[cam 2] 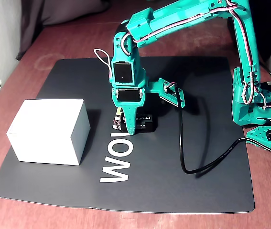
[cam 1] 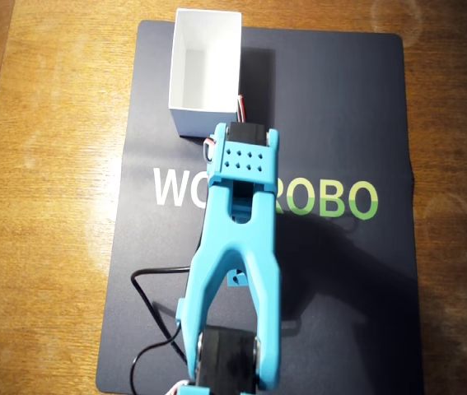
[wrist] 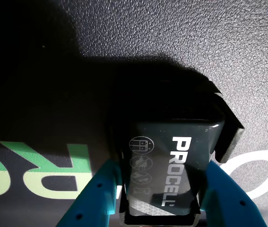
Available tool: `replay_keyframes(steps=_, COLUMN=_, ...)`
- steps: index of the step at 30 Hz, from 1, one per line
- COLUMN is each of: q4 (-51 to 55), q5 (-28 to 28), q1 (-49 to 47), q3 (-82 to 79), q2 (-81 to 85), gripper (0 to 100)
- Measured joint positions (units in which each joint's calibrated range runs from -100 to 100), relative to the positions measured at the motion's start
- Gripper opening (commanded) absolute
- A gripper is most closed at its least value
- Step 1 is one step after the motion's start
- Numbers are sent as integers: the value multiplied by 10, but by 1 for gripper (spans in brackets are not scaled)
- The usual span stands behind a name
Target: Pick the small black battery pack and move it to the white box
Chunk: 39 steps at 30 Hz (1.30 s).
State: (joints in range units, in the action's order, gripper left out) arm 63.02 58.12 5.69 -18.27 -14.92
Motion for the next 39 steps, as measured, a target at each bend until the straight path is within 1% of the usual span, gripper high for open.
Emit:
replay_keyframes(steps=6, q4=0, q5=-12, q1=0, q3=0, q2=0, gripper=8)
replay_keyframes(steps=19, q4=1, q5=-12, q1=0, q3=0, q2=0, gripper=6)
replay_keyframes(steps=22, q4=1, q5=-12, q1=0, q3=0, q2=0, gripper=0)
replay_keyframes(steps=37, q4=2, q5=-12, q1=0, q3=0, q2=1, gripper=2)
replay_keyframes(steps=39, q4=2, q5=-12, q1=0, q3=0, q2=1, gripper=3)
